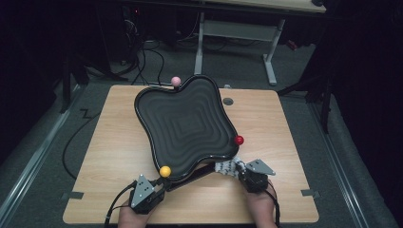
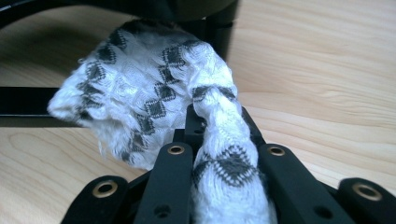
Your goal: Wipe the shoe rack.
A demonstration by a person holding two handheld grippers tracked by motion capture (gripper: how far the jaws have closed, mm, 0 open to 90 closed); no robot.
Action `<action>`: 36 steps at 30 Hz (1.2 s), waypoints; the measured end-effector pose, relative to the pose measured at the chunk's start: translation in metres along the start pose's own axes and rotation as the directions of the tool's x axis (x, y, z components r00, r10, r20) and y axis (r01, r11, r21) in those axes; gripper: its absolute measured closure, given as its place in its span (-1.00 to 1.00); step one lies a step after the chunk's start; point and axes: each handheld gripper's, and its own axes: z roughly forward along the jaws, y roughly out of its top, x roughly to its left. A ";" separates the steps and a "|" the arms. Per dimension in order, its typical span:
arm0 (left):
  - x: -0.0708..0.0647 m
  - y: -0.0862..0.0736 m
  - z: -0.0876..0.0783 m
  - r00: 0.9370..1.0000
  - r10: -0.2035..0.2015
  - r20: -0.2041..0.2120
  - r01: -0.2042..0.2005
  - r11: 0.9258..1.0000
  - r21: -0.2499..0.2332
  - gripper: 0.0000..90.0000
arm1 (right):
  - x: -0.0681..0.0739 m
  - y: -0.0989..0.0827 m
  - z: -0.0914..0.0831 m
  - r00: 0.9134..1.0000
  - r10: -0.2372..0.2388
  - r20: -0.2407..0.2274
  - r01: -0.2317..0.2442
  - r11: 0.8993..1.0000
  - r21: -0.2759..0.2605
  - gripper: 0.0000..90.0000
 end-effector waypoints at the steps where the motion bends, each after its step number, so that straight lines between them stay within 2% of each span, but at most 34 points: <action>1: 0.000 0.001 0.002 1.000 0.000 0.002 0.000 1.000 -0.001 0.66 | -0.003 -0.001 -0.005 1.000 -0.001 0.013 0.001 1.000 -0.006 0.79; 3: 0.002 0.003 0.006 1.000 0.001 0.008 -0.001 1.000 0.002 0.66 | -0.012 -0.003 -0.015 0.999 0.005 0.041 -0.004 1.000 -0.015 0.79; 5: 0.005 0.005 0.010 1.000 0.005 0.011 -0.005 1.000 0.006 0.66 | -0.024 -0.007 -0.028 0.996 0.019 0.089 -0.017 1.000 -0.023 0.80; 9: 0.010 0.007 0.013 1.000 -0.002 0.004 0.002 1.000 0.011 0.66 | -0.050 -0.016 -0.049 0.980 0.060 0.188 -0.054 0.998 -0.040 0.80; 12: 0.012 0.005 0.009 1.000 -0.006 -0.012 0.006 1.000 0.011 0.66 | -0.061 -0.017 -0.051 0.973 0.109 0.203 -0.098 0.993 -0.061 0.80; 13: 0.013 0.004 0.007 1.000 -0.009 -0.019 0.009 1.000 0.011 0.66 | -0.059 -0.015 -0.048 0.974 0.112 0.199 -0.102 0.993 -0.061 0.80; 19: 0.020 -0.003 -0.010 0.997 -0.030 -0.073 0.030 1.000 0.005 0.66 | -0.037 -0.002 -0.015 0.983 0.045 0.176 -0.040 0.999 -0.028 0.79; 22: 0.022 -0.005 -0.015 0.996 -0.034 -0.086 0.034 0.999 0.002 0.66 | -0.020 0.005 -0.005 0.993 0.020 0.113 -0.017 0.999 -0.027 0.79; 25: 0.022 -0.005 -0.015 0.995 -0.030 -0.090 0.031 1.000 0.002 0.66 | 0.003 0.011 -0.005 0.999 -0.004 0.034 0.006 0.999 -0.048 0.79; 27: 0.023 -0.004 -0.014 0.995 -0.031 -0.094 0.032 0.999 0.006 0.66 | 0.015 0.015 -0.012 1.000 0.006 0.001 -0.006 0.997 -0.075 0.80; 28: 0.025 -0.004 -0.014 0.995 -0.038 -0.091 0.039 0.999 0.007 0.66 | 0.017 0.016 -0.014 1.000 0.017 -0.014 -0.018 0.997 -0.075 0.80; 30: 0.026 -0.004 -0.013 0.995 -0.033 -0.090 0.034 0.999 0.008 0.66 | 0.013 0.015 -0.021 0.995 0.081 -0.059 -0.086 0.992 -0.097 0.80; 32: 0.027 -0.003 -0.011 0.995 -0.036 -0.090 0.037 0.999 0.009 0.66 | 0.010 0.015 -0.026 0.991 0.110 -0.079 -0.118 0.986 -0.114 0.80; 35: 0.028 -0.002 -0.010 0.995 -0.042 -0.091 0.044 0.999 0.010 0.66 | 0.011 0.011 -0.027 0.992 0.091 -0.084 -0.100 0.989 -0.105 0.81; 36: 0.029 -0.002 -0.009 0.995 -0.044 -0.091 0.045 0.999 0.011 0.66 | 0.013 0.007 -0.024 0.992 0.085 -0.092 -0.093 0.992 -0.086 0.81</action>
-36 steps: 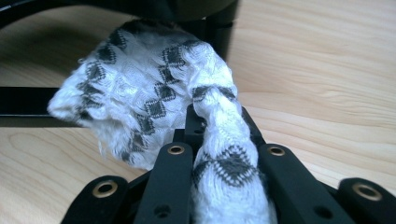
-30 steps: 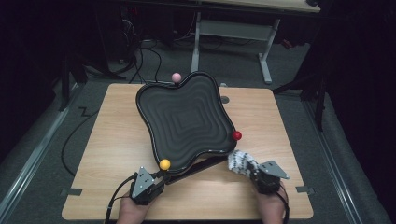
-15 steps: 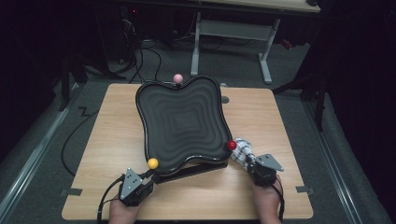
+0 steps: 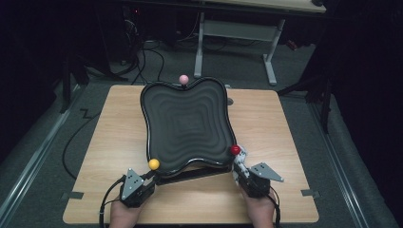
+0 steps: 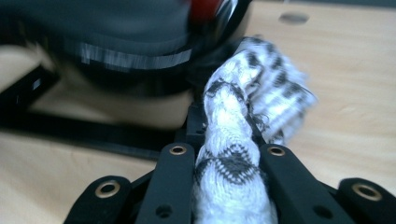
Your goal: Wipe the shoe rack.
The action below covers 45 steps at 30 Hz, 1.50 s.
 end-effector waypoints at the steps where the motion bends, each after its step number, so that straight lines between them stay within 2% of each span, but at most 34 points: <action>1: 0.001 0.000 0.001 1.000 -0.001 -0.001 0.001 1.000 0.000 0.66 | 0.001 -0.003 0.003 1.000 -0.008 -0.005 0.008 1.000 0.020 0.81; 4: 0.002 0.001 0.003 1.000 -0.004 0.000 0.004 1.000 -0.001 0.66 | 0.002 -0.014 0.012 1.000 -0.023 -0.013 0.024 0.996 0.081 0.81; 7: 0.003 0.002 0.005 1.000 -0.008 -0.002 0.008 1.000 -0.002 0.66 | 0.003 -0.021 0.018 0.999 -0.029 -0.014 0.030 0.993 0.115 0.81; 10: 0.004 0.002 0.006 1.000 -0.008 -0.003 0.008 1.000 -0.004 0.66 | 0.003 -0.017 0.014 1.000 -0.026 -0.010 0.027 0.995 0.096 0.81; 14: 0.006 0.001 0.006 1.000 -0.008 -0.001 0.008 1.000 -0.008 0.66 | 0.002 -0.003 -0.004 1.000 -0.024 0.000 0.024 1.000 0.004 0.80; 16: 0.006 0.001 0.006 1.000 -0.008 0.000 0.008 1.000 -0.010 0.66 | 0.002 0.001 -0.010 1.000 -0.019 -0.003 0.019 1.000 -0.022 0.80; 18: 0.006 0.001 0.006 1.000 -0.007 -0.001 0.007 1.000 -0.009 0.66 | 0.002 -0.001 -0.009 1.000 -0.030 -0.003 0.030 0.999 -0.014 0.80; 22: 0.006 0.002 0.007 1.000 -0.010 -0.003 0.010 1.000 -0.008 0.66 | 0.002 -0.014 0.007 0.999 -0.034 -0.023 0.036 0.997 0.069 0.80; 24: 0.007 0.002 0.007 1.000 -0.010 -0.003 0.010 1.000 -0.008 0.66 | 0.001 -0.021 0.014 0.998 -0.055 -0.010 0.056 0.994 0.097 0.80; 25: 0.007 0.002 0.007 1.000 -0.011 -0.004 0.011 1.000 -0.008 0.66 | -0.001 -0.023 0.016 0.999 -0.050 -0.007 0.050 0.993 0.104 0.80; 26: 0.008 0.001 0.007 1.000 -0.011 -0.005 0.010 1.000 -0.007 0.66 | -0.002 -0.023 0.016 0.999 -0.037 -0.005 0.037 0.994 0.102 0.80; 29: 0.010 0.001 0.004 1.000 -0.017 -0.014 0.017 1.000 -0.006 0.66 | -0.007 -0.020 0.013 0.999 -0.036 0.014 0.034 0.996 0.085 0.80; 34: 0.020 -0.004 -0.006 0.998 -0.046 -0.052 0.045 0.999 -0.010 0.65 | -0.013 -0.013 0.013 0.999 -0.013 0.036 0.012 0.999 0.033 0.80; 36: 0.023 -0.005 -0.010 0.996 -0.056 -0.067 0.056 0.998 -0.014 0.65 | -0.010 -0.011 0.017 1.000 -0.015 0.026 0.014 1.000 0.025 0.80; 42: 0.028 -0.007 -0.013 0.993 -0.067 -0.099 0.065 0.998 -0.019 0.65 | 0.018 -0.009 0.027 0.995 -0.084 -0.048 0.086 0.996 0.023 0.80; 45: 0.031 -0.006 -0.012 0.992 -0.060 -0.113 0.059 0.998 -0.014 0.66 | 0.022 -0.009 0.027 0.993 -0.100 -0.064 0.101 0.995 0.017 0.80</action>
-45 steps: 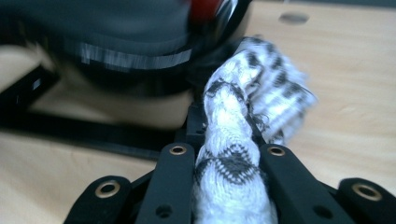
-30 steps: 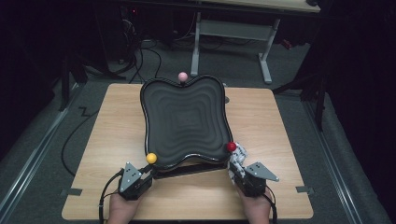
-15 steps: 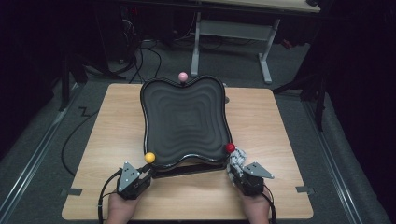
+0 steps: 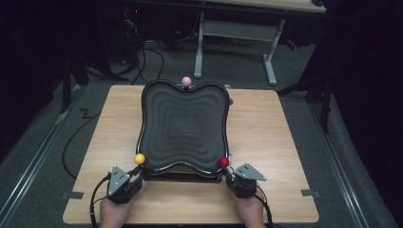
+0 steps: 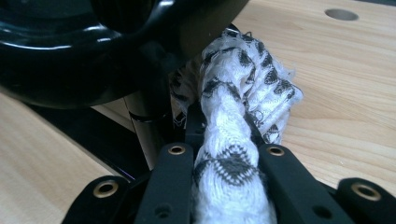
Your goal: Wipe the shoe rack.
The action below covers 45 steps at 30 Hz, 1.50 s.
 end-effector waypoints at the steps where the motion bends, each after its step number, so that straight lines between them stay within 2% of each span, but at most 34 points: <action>1: 0.000 0.001 0.001 1.000 0.008 -0.004 -0.008 1.000 0.007 0.66 | 0.001 -0.001 -0.001 1.000 0.003 -0.005 -0.003 1.000 -0.002 0.81; 2: 0.000 0.002 0.003 1.000 0.005 -0.003 -0.005 1.000 0.008 0.66 | 0.001 -0.001 -0.002 1.000 -0.011 -0.009 0.011 1.000 -0.009 0.81; 5: -0.001 0.005 0.012 1.000 -0.003 -0.002 0.003 1.000 0.007 0.66 | 0.001 -0.004 -0.006 1.000 -0.006 -0.006 0.006 1.000 -0.008 0.81; 12: -0.012 0.021 0.046 0.999 -0.035 0.004 0.035 0.999 0.034 0.65 | -0.002 -0.015 -0.027 0.999 -0.013 0.033 0.013 1.000 -0.001 0.80; 16: -0.015 0.028 0.064 1.000 -0.031 0.004 0.031 0.999 0.042 0.65 | -0.003 -0.020 -0.038 0.999 -0.002 0.044 0.002 1.000 -0.003 0.80; 19: -0.012 0.032 0.076 1.000 -0.027 -0.004 0.028 0.999 0.041 0.65 | 0.000 -0.022 -0.042 0.999 -0.004 0.040 0.004 1.000 -0.004 0.80; 22: -0.007 0.036 0.087 0.999 -0.019 -0.027 0.020 0.999 0.037 0.65 | 0.009 -0.024 -0.044 1.000 -0.013 0.022 0.013 1.000 -0.002 0.80; 25: 0.002 0.038 0.097 0.998 -0.033 -0.049 0.035 0.999 0.025 0.65 | 0.019 -0.023 -0.042 1.000 -0.023 -0.013 0.023 1.000 -0.003 0.80; 29: 0.009 0.043 0.106 0.995 -0.026 -0.095 0.030 0.999 0.039 0.65 | 0.032 -0.020 -0.036 0.997 -0.039 -0.059 0.039 0.999 -0.003 0.80; 30: 0.010 0.044 0.107 0.994 -0.028 -0.104 0.033 0.998 0.046 0.65 | 0.034 -0.020 -0.035 0.997 -0.040 -0.066 0.040 0.999 -0.003 0.80; 32: 0.011 0.045 0.105 0.991 -0.062 -0.121 0.070 0.995 0.066 0.60 | 0.036 -0.019 -0.033 0.996 -0.045 -0.076 0.045 0.999 -0.004 0.80; 34: 0.013 0.044 0.099 0.987 -0.093 -0.127 0.102 0.993 0.062 0.35 | 0.038 -0.017 -0.031 0.995 -0.048 -0.085 0.048 0.999 -0.006 0.80; 36: 0.013 0.040 0.092 0.985 -0.088 -0.145 0.098 0.993 0.063 0.24 | 0.041 -0.017 -0.028 0.994 -0.058 -0.098 0.057 0.998 -0.006 0.80; 39: 0.014 0.033 0.077 0.984 -0.097 -0.147 0.107 0.992 0.062 0.08 | 0.048 -0.016 -0.022 0.990 -0.066 -0.123 0.067 0.998 0.000 0.80; 41: 0.010 0.028 0.066 0.986 -0.099 -0.132 0.109 0.992 0.065 0.05 | 0.056 -0.014 -0.018 0.987 -0.078 -0.143 0.078 0.997 -0.003 0.80; 45: -0.008 0.018 0.048 0.995 -0.074 -0.068 0.079 0.993 0.082 0.03 | 0.072 -0.009 -0.009 0.975 -0.103 -0.199 0.104 0.995 -0.003 0.80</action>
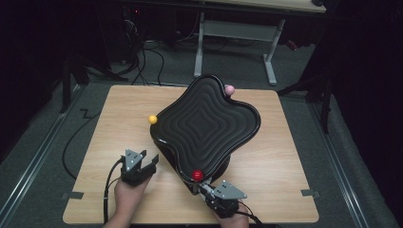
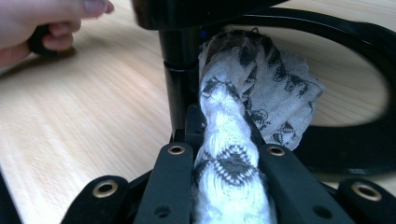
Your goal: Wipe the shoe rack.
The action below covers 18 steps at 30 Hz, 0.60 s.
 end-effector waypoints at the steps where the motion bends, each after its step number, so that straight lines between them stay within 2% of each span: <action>1: -0.004 -0.003 -0.004 1.000 -0.005 0.023 0.005 1.000 -0.002 0.02 | 0.003 0.001 0.003 1.000 -0.008 -0.011 0.008 1.000 -0.001 0.80; 3: -0.011 -0.007 -0.011 0.998 -0.016 0.063 0.016 1.000 0.002 0.02 | 0.007 0.004 0.005 1.000 -0.021 -0.021 0.021 1.000 -0.003 0.80; 5: -0.018 -0.011 -0.016 0.995 -0.015 0.097 0.014 1.000 0.011 0.03 | 0.005 0.005 0.003 1.000 -0.013 -0.011 0.013 1.000 -0.014 0.80; 7: -0.029 -0.014 -0.018 0.991 0.014 0.134 -0.017 1.000 0.017 0.02 | 0.000 0.006 -0.002 1.000 -0.007 0.011 0.007 1.000 -0.027 0.80; 10: -0.048 -0.020 -0.020 0.981 0.070 0.182 -0.076 0.997 0.027 0.00 | -0.008 0.008 -0.010 0.999 0.006 0.043 -0.005 0.999 -0.046 0.79; 12: -0.060 -0.023 -0.021 0.969 0.096 0.228 -0.103 0.994 0.019 -0.03 | -0.013 0.005 -0.010 0.998 0.014 0.055 -0.012 0.999 -0.037 0.79; 14: -0.072 -0.026 -0.023 0.956 0.130 0.263 -0.138 0.990 0.012 -0.04 | -0.018 0.001 -0.006 0.997 0.024 0.067 -0.024 1.000 0.000 0.79; 16: -0.079 -0.029 -0.026 0.944 0.134 0.301 -0.142 0.990 0.008 -0.06 | -0.024 -0.004 -0.001 0.996 0.051 0.070 -0.053 0.998 0.033 0.79; 18: -0.086 -0.029 -0.029 0.928 0.154 0.340 -0.160 0.987 -0.009 -0.09 | -0.027 -0.006 0.002 0.996 0.064 0.063 -0.067 0.997 0.046 0.78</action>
